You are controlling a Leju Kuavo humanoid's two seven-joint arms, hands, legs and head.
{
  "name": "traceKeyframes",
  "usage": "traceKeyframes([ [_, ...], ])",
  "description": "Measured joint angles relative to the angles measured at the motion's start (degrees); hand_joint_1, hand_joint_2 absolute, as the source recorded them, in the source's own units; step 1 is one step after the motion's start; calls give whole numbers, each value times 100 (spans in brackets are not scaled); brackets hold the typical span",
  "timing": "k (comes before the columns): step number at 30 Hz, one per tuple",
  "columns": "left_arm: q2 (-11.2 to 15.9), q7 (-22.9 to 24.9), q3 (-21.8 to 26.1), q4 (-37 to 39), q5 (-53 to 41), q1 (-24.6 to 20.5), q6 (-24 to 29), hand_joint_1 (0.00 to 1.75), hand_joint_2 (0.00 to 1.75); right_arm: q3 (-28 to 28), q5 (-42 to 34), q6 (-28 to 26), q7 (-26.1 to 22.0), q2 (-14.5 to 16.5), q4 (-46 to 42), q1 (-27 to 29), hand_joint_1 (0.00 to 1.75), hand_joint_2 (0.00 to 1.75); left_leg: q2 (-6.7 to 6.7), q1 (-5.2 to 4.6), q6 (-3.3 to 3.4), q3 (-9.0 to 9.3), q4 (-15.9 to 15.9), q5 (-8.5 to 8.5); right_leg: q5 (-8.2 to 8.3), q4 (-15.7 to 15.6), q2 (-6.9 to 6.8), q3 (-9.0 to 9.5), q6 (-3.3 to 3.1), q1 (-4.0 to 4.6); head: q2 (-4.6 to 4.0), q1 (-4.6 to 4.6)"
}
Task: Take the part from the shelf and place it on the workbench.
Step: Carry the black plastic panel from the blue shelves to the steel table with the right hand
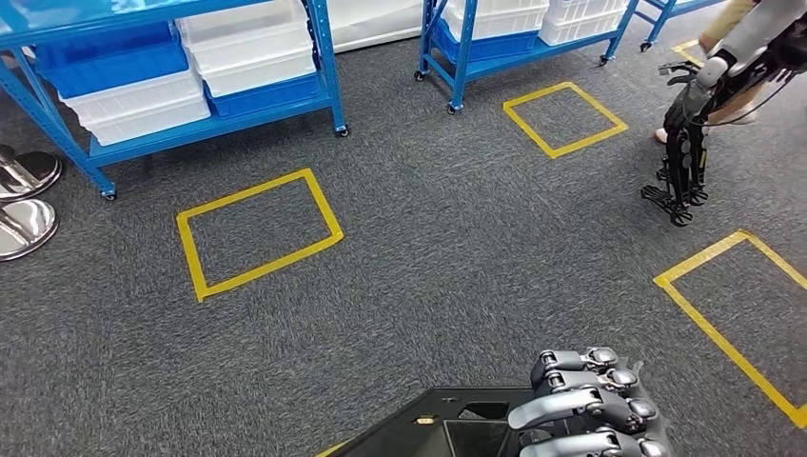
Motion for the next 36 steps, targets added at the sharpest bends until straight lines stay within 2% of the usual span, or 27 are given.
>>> traceKeyframes([
  [1,-20,-9,8,0,-1,6,-1,0,175,1,22,-11,23,-7,0,-10,175,175,74,-12,18,-9,-5,4,-207,354,-121,-173,11,7,0,1],
  [2,-38,-14,13,0,-2,15,-1,0,175,1,44,-25,42,-14,0,-14,175,175,154,-20,25,-25,3,5,-383,724,-167,-349,23,1,0,0],
  [3,-55,-16,15,0,-3,22,-1,0,175,1,61,-37,55,-21,0,-12,175,175,233,-27,26,-39,13,2,-468,985,-183,-466,36,1,0,0],
  [4,-70,-19,18,0,-3,22,-1,0,175,2,74,-48,64,-27,0,-13,175,175,312,-31,23,-48,23,-4,-442,1050,-198,-479,45,1,0,0],
  [5,-84,-20,20,0,-3,15,-1,0,175,2,84,-56,72,-33,-2,-13,175,175,384,-33,15,-49,35,-13,-309,870,-230,-361,46,2,0,-1],
  [6,-97,-21,22,0,-3,6,-1,0,175,2,91,-60,78,-39,-6,-14,175,175,452,-36,1,-42,49,-29,-123,499,-308,-137,37,6,0,-1],
  [8,-116,-23,30,0,-3,-6,-2,0,175,2,100,-63,84,-50,-17,-21,175,175,564,-64,-47,-23,86,-75,118,-241,-552,286,-12,38,0,-1],
  [10,-124,-24,39,0,-3,-14,-2,0,175,2,104,-62,90,-61,-26,-27,175,175,662,-100,-98,-3,114,-114,148,-485,-624,406,-63,65,0,-1],
  [12,-127,-26,44,0,-2,-34,-2,0,175,2,108,-60,95,-69,-33,-27,175,175,724,-99,-147,14,130,-149,175,-495,-485,391,-112,51,0,-2],
  [14,-136,-32,46,1,-1,-49,-6,0,175,4,115,-58,101,-78,-38,-41,175,175,514,-68,-212,-63,342,-333,206,-517,-373,378,-174,23,0,-2],
  [16,-145,-49,54,2,9,-42,3,0,175,10,120,-56,112,-83,-40,-55,175,175,218,-41,-263,-351,1002,-720,227,-522,-258,356,-213,11,0,-2],
  [17,-149,-61,59,2,19,-33,14,0,175,16,123,-57,120,-84,-39,-56,175,175,160,-36,-275,-534,1398,-892,231,-517,-191,344,-221,13,0,-2],
  [18,-153,-77,67,2,28,-25,34,0,175,23,127,-59,130,-86,-38,-57,175,175,140,-32,-280,-674,1688,-971,234,-510,-119,337,-225,15,0,-2],
  [19,-160,-97,77,2,38,-22,62,0,175,31,133,-62,140,-87,-38,-59,175,175,133,-28,-279,-726,1779,-929,234,-499,-44,334,-225,16,0,-3],
  [20,-166,-115,86,2,45,-24,94,0,175,38,142,-66,152,-91,-37,-65,175,175,116,-22,-271,-670,1628,-769,232,-485,32,336,-223,16,0,-2],
  [21,-171,-136,94,2,49,-30,123,0,175,45,152,-69,167,-96,-38,-75,175,175,60,-13,-257,-524,1282,-533,228,-470,110,342,-217,14,0,-2],
  [23,-177,-168,103,2,51,-38,148,0,175,62,176,-72,199,-112,-38,-104,175,175,-201,6,-216,-206,543,-200,225,-443,255,329,-184,12,0,0],
  [25,-184,-188,107,2,51,-44,149,0,175,79,201,-72,231,-137,-38,-134,175,175,-352,0,-183,-86,248,-147,254,-440,390,276,-108,-8,0,-1],
  [27,-196,-196,109,2,50,-66,146,0,175,88,212,-74,262,-170,-44,-152,175,175,-246,-2,-130,-75,189,-111,297,-460,504,234,-13,-26,0,-1],
  [28,-202,-195,109,2,43,-82,136,0,175,82,195,-72,275,-195,-52,-154,175,175,-177,6,-84,-63,146,-81,274,-427,450,210,17,-18,0,-1],
  [29,-207,-182,109,2,30,-94,114,0,175,49,116,-29,259,-238,-64,-151,175,175,-100,14,-35,-51,104,-49,184,-297,321,144,40,-3,0,0],
  [31,-212,-135,109,2,-10,-92,50,0,175,-146,-206,258,102,-312,-87,-53,175,175,57,0,32,-48,61,-20,-167,311,-31,-147,66,15,0,0],
  [32,-212,-107,109,2,-28,-79,18,0,175,-323,-410,501,-40,-332,-92,43,175,175,132,-15,46,-56,64,-20,-343,690,-130,-330,79,11,0,-1],
  [33,-212,-89,109,2,-40,-67,-6,0,175,-537,-561,751,-177,-331,-94,154,175,175,206,-29,50,-63,68,-23,-442,979,-173,-467,91,5,0,-1],
  [34,-212,-78,110,2,-49,-60,-24,0,175,-760,-655,965,-298,-321,-94,250,175,175,283,-41,51,-66,71,-27,-431,1078,-194,-509,96,1,0,-1],
  [35,-214,-73,110,2,-51,-60,-37,0,175,-968,-690,1122,-385,-307,-96,321,175,175,359,-49,50,-63,72,-33,-318,954,-215,-434,94,1,0,-1],
  [36,-216,-72,110,2,-53,-66,-49,0,175,-1136,-679,1225,-438,-285,-103,375,175,175,432,-56,44,-54,75,-42,-140,635,-266,-253,82,6,0,-1],
])
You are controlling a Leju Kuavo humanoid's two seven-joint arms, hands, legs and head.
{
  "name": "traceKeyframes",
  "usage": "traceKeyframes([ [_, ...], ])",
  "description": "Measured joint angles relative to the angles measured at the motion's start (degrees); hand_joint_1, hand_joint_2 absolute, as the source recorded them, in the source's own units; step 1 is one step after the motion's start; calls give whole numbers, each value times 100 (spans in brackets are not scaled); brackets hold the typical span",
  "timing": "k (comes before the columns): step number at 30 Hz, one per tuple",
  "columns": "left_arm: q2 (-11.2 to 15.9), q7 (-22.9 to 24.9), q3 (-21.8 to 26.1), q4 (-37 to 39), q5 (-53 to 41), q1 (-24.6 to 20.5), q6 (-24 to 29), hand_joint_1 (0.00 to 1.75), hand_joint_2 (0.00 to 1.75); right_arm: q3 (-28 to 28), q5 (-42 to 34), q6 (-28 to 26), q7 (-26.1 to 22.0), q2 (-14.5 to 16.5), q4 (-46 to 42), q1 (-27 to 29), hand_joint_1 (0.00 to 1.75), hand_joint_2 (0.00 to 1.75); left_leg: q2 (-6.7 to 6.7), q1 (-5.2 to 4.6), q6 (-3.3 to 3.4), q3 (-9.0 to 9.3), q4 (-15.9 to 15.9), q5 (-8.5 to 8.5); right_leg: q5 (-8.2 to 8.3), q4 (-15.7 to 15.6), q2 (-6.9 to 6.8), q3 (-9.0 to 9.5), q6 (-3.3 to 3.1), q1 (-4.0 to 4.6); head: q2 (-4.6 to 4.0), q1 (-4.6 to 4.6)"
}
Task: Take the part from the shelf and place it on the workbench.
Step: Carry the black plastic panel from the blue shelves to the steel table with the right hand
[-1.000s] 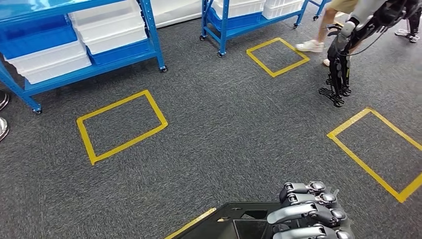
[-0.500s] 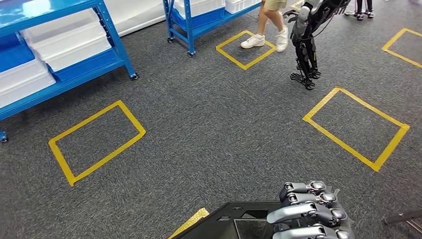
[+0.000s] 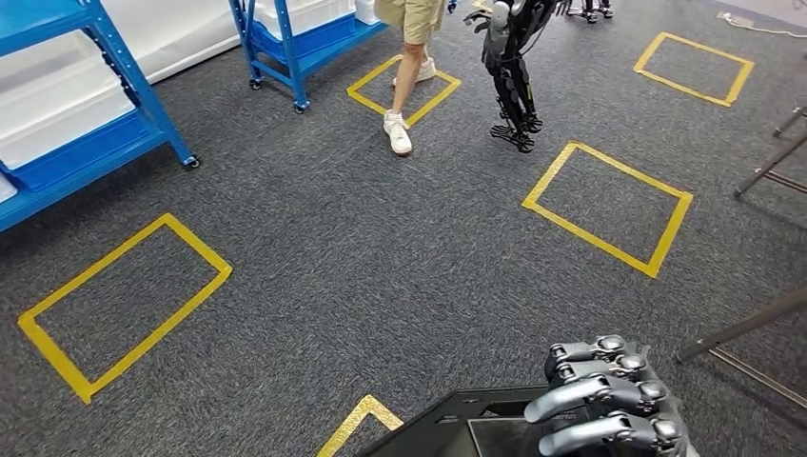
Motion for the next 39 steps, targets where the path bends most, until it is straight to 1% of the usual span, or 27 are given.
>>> traceKeyframes([
  [2,-4,-2,-1,0,-10,-13,-26,0,175,-217,65,107,-46,60,-25,72,175,175,125,-28,-31,27,13,-32,290,-789,-233,443,-58,33,0,-1],
  [3,-5,-4,-1,0,-24,-17,-38,0,175,-288,101,132,-53,89,-39,96,175,175,179,-44,-54,38,22,-49,353,-1032,-307,572,-95,55,0,-1],
  [4,-5,-9,-2,0,-37,-20,-47,0,175,-353,133,146,-55,116,-48,113,175,175,235,-59,-80,46,28,-64,366,-1141,-334,620,-130,75,0,-1],
  [6,-7,-19,-2,0,-64,-37,-55,0,175,-472,169,150,-54,160,-56,144,175,175,340,-71,-132,57,32,-87,391,-1166,-193,600,-190,75,0,-2],
  [8,-8,-28,-2,0,-85,-63,-57,0,175,-592,178,151,-47,197,-60,159,175,175,185,-49,-193,12,185,-230,432,-1208,-78,599,-256,42,0,-3],
  [10,-8,-34,-2,0,-106,-67,-60,0,175,-707,179,155,-31,236,-62,156,175,175,-150,-11,-244,-235,781,-602,462,-1228,30,588,-305,22,0,-3],
  [11,-8,-36,-2,0,-113,-60,-61,0,175,-756,178,158,-22,251,-62,154,175,175,-252,0,-260,-417,1186,-799,469,-1224,92,573,-317,21,0,-2],
  [12,-8,-36,-2,0,-116,-50,-63,0,175,-797,176,164,-11,267,-60,157,175,175,-293,6,-273,-575,1525,-920,474,-1217,162,562,-321,22,0,-2],
  [13,-8,-36,-2,0,-120,-44,-65,0,175,-832,175,168,-3,279,-57,159,175,175,-305,11,-280,-651,1682,-922,476,-1207,234,554,-322,22,0,-2],
  [14,-9,-35,-2,0,-123,-41,-67,0,175,-861,174,173,3,290,-55,161,175,175,-315,20,-282,-620,1606,-803,477,-1193,309,552,-319,21,0,-2],
  [15,-10,-36,-2,0,-127,-42,-68,0,175,-889,174,176,8,300,-53,163,175,175,-344,32,-277,-485,1312,-595,475,-1178,384,553,-314,20,0,-2],
  [17,-8,-37,-2,0,-133,-45,-69,0,175,-937,165,180,6,312,-52,166,175,175,-594,62,-252,-131,522,-228,469,-1133,522,539,-279,21,0,-2],
  [19,-6,-40,-3,0,-144,-46,-70,0,175,-1021,108,229,-21,318,-56,198,175,175,-798,64,-216,31,153,-129,489,-1107,652,483,-202,9,0,-3],
  [20,-6,-43,-3,0,-151,-49,-71,0,175,-1089,59,277,-39,320,-61,224,175,175,-795,53,-194,36,138,-134,512,-1109,720,453,-152,-1,0,-3],
  [21,-6,-46,-3,0,-158,-53,-72,0,175,-1166,5,331,-56,321,-69,251,175,175,-723,54,-158,37,120,-111,536,-1123,785,431,-106,-10,0,-3],
  [22,-6,-50,-2,0,-163,-61,-73,0,175,-1249,-44,378,-63,321,-77,275,175,175,-649,58,-114,42,85,-82,527,-1102,762,406,-77,-11,0,-2],
  [23,-5,-53,-2,0,-166,-69,-74,0,175,-1329,-84,411,-66,321,-85,288,175,175,-567,66,-65,48,46,-51,457,-1003,650,350,-57,-1,0,-2],
  [24,-6,-54,-2,0,-167,-71,-75,0,175,-1397,-114,431,-66,321,-91,294,175,175,-483,70,-24,52,9,-24,323,-795,488,247,-45,11,0,-1],
  [26,-6,-54,-2,0,-168,-55,-75,0,175,-1498,-144,451,-66,321,-94,304,175,175,-312,38,14,40,-3,-11,-60,-82,167,-93,-23,8,0,-1],
  [28,-6,-52,-2,0,-169,-40,-75,0,175,-1558,-149,459,-66,321,-94,325,175,175,-140,8,17,24,0,-15,-233,449,76,-338,2,-11,0,-1],
  [29,-6,-52,-2,0,-169,-43,-75,0,175,-1582,-149,460,-66,321,-94,334,175,175,-60,-1,16,24,1,-19,-159,405,55,-297,6,-16,0,0],
  [30,-6,-52,-2,0,-169,-50,-74,0,175,-1603,-149,461,-66,321,-94,339,175,175,13,-6,11,30,3,-26,0,135,17,-133,2,-18,0,0],
  [31,-6,-52,-2,0,-169,-57,-74,0,175,-1623,-149,461,-66,321,-96,341,175,175,78,-11,1,43,5,-38,185,-287,-69,118,-11,-14,0,0],
  [33,-6,-52,-2,0,-169,-69,-75,0,175,-1653,-149,461,-66,321,-101,339,175,175,183,-37,-45,67,15,-71,393,-979,-239,508,-59,28,0,-1],
  [34,-6,-52,-3,0,-169,-74,-76,0,175,-1668,-149,461,-66,321,-105,341,175,175,228,-47,-73,77,19,-85,415,-1133,-274,585,-86,51,0,-2],
  [37,-9,-54,-4,0,-169,-97,-77,0,175,-1704,-149,461,-66,321,-120,358,175,175,327,-45,-155,107,31,-128,433,-1205,-122,586,-172,59,0,-2],
  [39,-10,-55,-4,0,-169,-105,-78,0,175,-1724,-149,461,-66,322,-133,355,175,175,107,-16,-206,8,309,-345,470,-1256,-21,603,-243,26,0,-2],
])
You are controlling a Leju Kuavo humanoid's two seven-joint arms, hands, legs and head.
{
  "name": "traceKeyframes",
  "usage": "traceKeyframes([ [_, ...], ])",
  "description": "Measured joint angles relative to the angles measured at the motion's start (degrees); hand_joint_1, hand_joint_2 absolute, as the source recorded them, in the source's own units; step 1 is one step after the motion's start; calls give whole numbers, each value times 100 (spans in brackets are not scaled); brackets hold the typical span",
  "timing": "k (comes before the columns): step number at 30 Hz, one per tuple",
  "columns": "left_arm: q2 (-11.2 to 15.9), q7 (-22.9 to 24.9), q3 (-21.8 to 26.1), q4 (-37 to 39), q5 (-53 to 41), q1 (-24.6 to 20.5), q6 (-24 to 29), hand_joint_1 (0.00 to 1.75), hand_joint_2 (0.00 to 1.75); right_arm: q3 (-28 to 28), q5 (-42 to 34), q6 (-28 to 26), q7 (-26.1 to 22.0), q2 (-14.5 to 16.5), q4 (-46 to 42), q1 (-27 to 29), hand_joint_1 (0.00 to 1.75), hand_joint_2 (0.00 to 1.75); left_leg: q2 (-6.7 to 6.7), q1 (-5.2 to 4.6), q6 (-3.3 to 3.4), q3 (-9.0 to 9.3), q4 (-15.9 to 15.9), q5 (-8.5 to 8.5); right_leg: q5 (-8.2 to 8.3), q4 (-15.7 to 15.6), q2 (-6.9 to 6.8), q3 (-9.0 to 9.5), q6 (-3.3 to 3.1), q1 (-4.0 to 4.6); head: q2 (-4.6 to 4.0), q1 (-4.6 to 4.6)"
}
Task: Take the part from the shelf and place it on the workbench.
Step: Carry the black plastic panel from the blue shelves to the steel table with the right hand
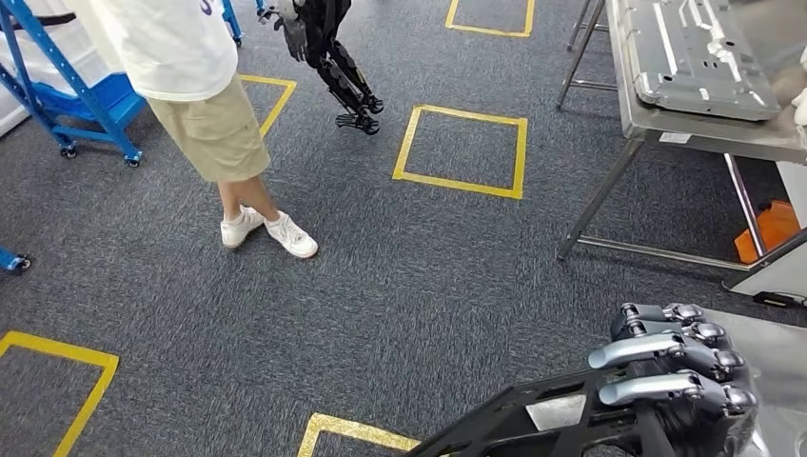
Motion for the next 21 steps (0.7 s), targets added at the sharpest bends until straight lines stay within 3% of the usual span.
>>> traceKeyframes([
  [2,-2,0,0,0,0,18,-1,0,175,-12,6,23,1,4,-4,-6,175,175,-314,28,-36,-330,726,-399,16,-8,113,-9,-39,-8,0,0],
  [3,-2,1,0,0,0,32,-2,0,175,-16,13,55,5,8,-3,-9,175,175,-384,33,-48,-513,1106,-549,16,2,180,-20,-43,-6,0,0],
  [4,-3,1,0,0,-1,43,-3,0,175,-20,30,97,22,12,-3,-23,175,175,-409,36,-55,-637,1346,-596,16,13,250,-27,-45,-3,0,0],
  [5,-3,1,0,0,-2,49,-5,0,175,-23,59,140,60,15,-2,-59,175,175,-418,39,-56,-665,1373,-522,15,26,324,-30,-44,-2,0,0],
  [7,-4,-1,0,0,-8,44,-9,0,175,-25,127,190,195,18,-2,-193,175,175,-521,61,-47,-420,780,-93,5,61,477,-29,-30,-5,0,0],
  [8,-5,-1,0,0,-11,39,-10,0,175,-24,153,196,266,19,-2,-270,175,175,-674,76,-36,-254,390,91,-3,89,550,-39,-10,-1,0,0],
  [10,-8,-2,0,1,-17,37,-10,0,175,-29,167,197,360,18,-3,-386,175,175,-915,94,-10,-63,-89,258,-3,139,683,-91,48,-2,0,1],
  [11,-9,-3,0,1,-20,37,-11,0,175,-40,162,198,387,17,-3,-419,175,175,-944,85,9,-49,-134,244,12,147,749,-122,89,-6,0,1],
  [13,-14,-5,-2,2,-29,26,-15,0,175,-86,125,198,411,12,-5,-447,175,175,-807,77,75,-39,-170,284,37,149,832,-172,165,-28,0,1],
  [15,-18,-11,-7,2,-51,11,-27,0,175,-169,42,204,388,-3,-9,-491,175,175,-651,84,160,-26,-236,336,-114,375,594,-299,209,-17,0,2],
  [17,-24,-15,-10,2,-81,23,-40,0,175,-273,-81,261,366,-15,-9,-609,175,175,-483,61,205,-29,-263,353,-475,1027,233,-619,237,-8,0,3],
  [19,-31,-16,-11,2,-103,36,-46,0,175,-356,-212,403,444,-17,0,-793,175,175,-302,30,216,-41,-259,346,-708,1656,104,-931,258,-20,0,2],
  [20,-35,-17,-11,2,-109,31,-47,0,175,-386,-269,497,528,-17,4,-912,175,175,-214,20,217,-42,-257,340,-669,1706,81,-950,260,-23,0,2],
  [21,-39,-18,-11,2,-110,19,-47,0,175,-404,-304,577,621,-17,8,-1043,175,175,-136,15,212,-37,-256,332,-525,1513,53,-839,256,-22,0,2],
])
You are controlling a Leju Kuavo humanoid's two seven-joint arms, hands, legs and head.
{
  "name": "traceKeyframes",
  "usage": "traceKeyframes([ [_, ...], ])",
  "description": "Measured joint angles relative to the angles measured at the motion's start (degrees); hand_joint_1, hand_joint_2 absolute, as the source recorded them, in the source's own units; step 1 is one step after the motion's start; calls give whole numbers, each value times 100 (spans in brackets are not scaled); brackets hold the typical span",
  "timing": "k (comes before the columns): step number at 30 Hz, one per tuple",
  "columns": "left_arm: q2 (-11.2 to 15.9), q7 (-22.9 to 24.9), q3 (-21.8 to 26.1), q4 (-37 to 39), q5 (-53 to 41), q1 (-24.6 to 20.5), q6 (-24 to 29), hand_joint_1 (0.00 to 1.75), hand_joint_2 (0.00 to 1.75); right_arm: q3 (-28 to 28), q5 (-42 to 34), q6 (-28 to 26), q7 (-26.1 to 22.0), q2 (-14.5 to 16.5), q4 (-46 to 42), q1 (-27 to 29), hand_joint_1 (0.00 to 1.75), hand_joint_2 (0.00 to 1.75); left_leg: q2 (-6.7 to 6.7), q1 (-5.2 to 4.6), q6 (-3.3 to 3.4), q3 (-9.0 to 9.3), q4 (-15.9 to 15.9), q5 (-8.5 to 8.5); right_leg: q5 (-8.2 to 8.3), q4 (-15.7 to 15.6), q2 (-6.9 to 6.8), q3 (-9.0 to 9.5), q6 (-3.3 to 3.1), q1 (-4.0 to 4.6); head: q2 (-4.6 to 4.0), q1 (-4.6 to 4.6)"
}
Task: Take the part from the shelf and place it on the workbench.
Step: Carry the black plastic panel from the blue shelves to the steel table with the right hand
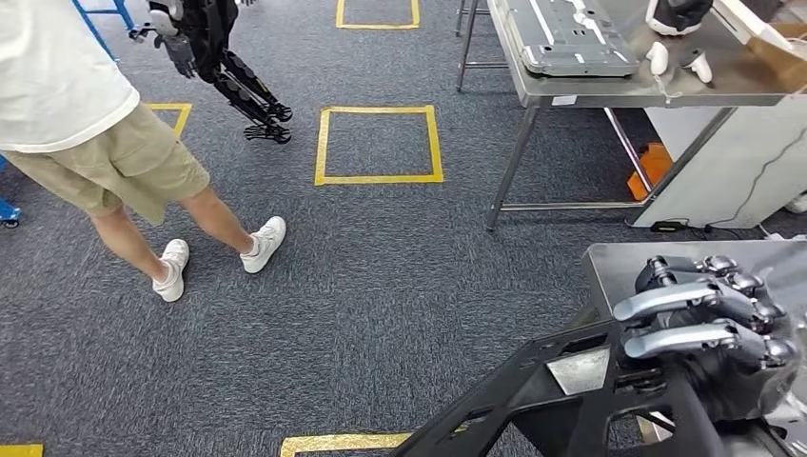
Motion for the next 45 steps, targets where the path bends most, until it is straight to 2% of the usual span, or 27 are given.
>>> traceKeyframes([
  [3,-11,-5,-1,0,1,-33,0,0,175,-16,1,141,275,2,0,-390,175,175,178,-28,-44,42,6,-41,455,-1127,-307,633,-61,46,0,-1],
  [5,-17,-13,-2,0,2,-39,0,0,175,1,44,152,413,5,-3,-604,175,175,263,-54,-93,63,10,-64,489,-1387,-395,758,-126,94,0,-1],
  [7,-33,-18,-2,0,3,-44,0,0,175,40,86,146,506,9,-5,-763,175,175,342,-57,-147,78,14,-93,516,-1410,-262,751,-188,90,0,-1],
  [9,-52,-25,-3,0,2,-43,0,0,175,88,112,139,553,13,-6,-894,175,175,173,-33,-199,14,219,-256,550,-1465,-149,774,-264,63,0,-2],
  [11,-62,-31,-4,0,1,-25,2,0,175,136,117,137,570,24,-6,-986,175,175,-146,0,-237,-285,885,-615,567,-1487,-32,786,-318,56,0,-2],
  [13,-66,-32,-3,0,1,1,4,0,175,184,118,137,581,34,-4,-1020,175,175,-272,10,-258,-658,1599,-857,568,-1478,110,783,-331,66,0,-2],
  [14,-68,-32,-3,0,1,10,4,0,175,203,118,137,587,36,-3,-1028,175,175,-284,11,-259,-740,1706,-816,565,-1469,184,784,-330,68,0,-2],
  [15,-70,-32,-3,0,1,15,4,0,175,219,118,137,592,37,-3,-1038,175,175,-296,13,-254,-712,1574,-656,561,-1458,260,788,-327,68,0,-2],
  [16,-72,-32,-3,0,1,15,5,0,175,231,118,137,595,38,-3,-1050,175,175,-337,18,-245,-585,1242,-422,555,-1445,334,794,-321,67,0,-2],
  [18,-71,-32,-4,0,2,17,8,0,175,250,118,137,598,40,-1,-1076,175,175,-603,40,-215,-279,474,-50,540,-1401,477,777,-289,63,0,-2],
  [20,-70,-33,-4,0,3,18,11,0,175,269,118,137,599,43,1,-1095,175,175,-775,45,-180,-149,145,43,550,-1372,609,720,-226,46,0,-2],
  [22,-72,-34,-3,0,3,6,13,0,175,284,118,137,600,44,1,-1101,175,175,-663,36,-119,-130,101,71,576,-1379,711,677,-150,25,0,-2],
  [24,-74,-37,-3,0,3,-10,13,0,175,289,118,136,600,43,1,-1118,175,175,-518,41,-30,-104,18,123,459,-1217,509,587,-92,36,0,-1],
  [26,-75,-40,-3,0,3,-2,13,0,175,292,118,135,601,43,2,-1139,175,175,-367,34,25,-96,-31,147,122,-640,174,308,-45,41,0,0],
  [28,-75,-41,-2,0,3,16,13,0,175,301,118,135,601,45,5,-1141,175,175,-212,18,34,-106,-30,139,-162,53,63,-33,2,12,0,-1],
  [29,-75,-40,-2,0,3,19,13,0,175,305,118,135,601,45,7,-1139,175,175,-134,14,34,-107,-29,132,-171,199,44,-105,20,-3,0,-1],
  [30,-75,-40,-2,0,3,17,13,0,175,308,118,135,606,45,8,-1140,175,175,-63,13,27,-101,-27,122,-67,104,23,-51,32,-14,0,-1],
  [32,-76,-41,-2,0,4,10,14,0,175,317,119,131,624,45,8,-1162,175,175,62,9,-1,-71,-21,94,298,-665,-151,365,27,-17,0,-1],
  [34,-79,-44,-2,0,8,7,17,0,175,342,132,106,670,46,8,-1216,175,175,167,-18,-56,-45,-5,54,514,-1315,-327,711,-32,20,0,-1],
  [35,-79,-45,-2,0,9,6,22,0,175,361,155,81,709,47,8,-1250,175,175,216,-30,-85,-34,0,37,527,-1424,-351,759,-69,41,0,-1],
  [37,-88,-47,-2,1,10,-6,40,0,175,420,238,12,810,49,7,-1309,175,175,318,-38,-142,-12,1,6,540,-1433,-218,750,-141,48,0,-2],
  [38,-94,-48,-2,1,13,-16,53,0,175,463,288,-34,864,49,6,-1340,175,175,295,-27,-173,-7,36,-34,550,-1452,-159,758,-174,38,0,-2],
  [40,-105,-52,-3,2,28,-24,87,0,175,563,367,-147,949,49,9,-1420,175,175,73,-2,-221,-135,377,-268,571,-1490,-53,785,-247,12,0,-2],
  [41,-108,-54,-3,2,41,-19,115,0,175,614,389,-213,985,49,11,-1451,175,175,-87,14,-232,-288,721,-450,573,-1493,-2,789,-269,13,0,-2],
  [43,-110,-67,-1,2,72,5,194,0,175,685,401,-364,1040,42,15,-1452,175,175,-247,21,-244,-678,1485,-750,573,-1485,129,789,-294,22,0,-2],
  [44,-110,-80,-1,2,86,16,234,0,175,701,383,-452,1051,33,16,-1411,175,175,-272,22,-244,-797,1679,-760,569,-1480,199,793,-296,26,0,-2],
  [45,-110,-97,0,2,99,24,266,0,175,706,350,-539,1044,20,16,-1352,175,175,-283,25,-240,-815,1651,-652,563,-1471,271,800,-294,27,0,-2],
])
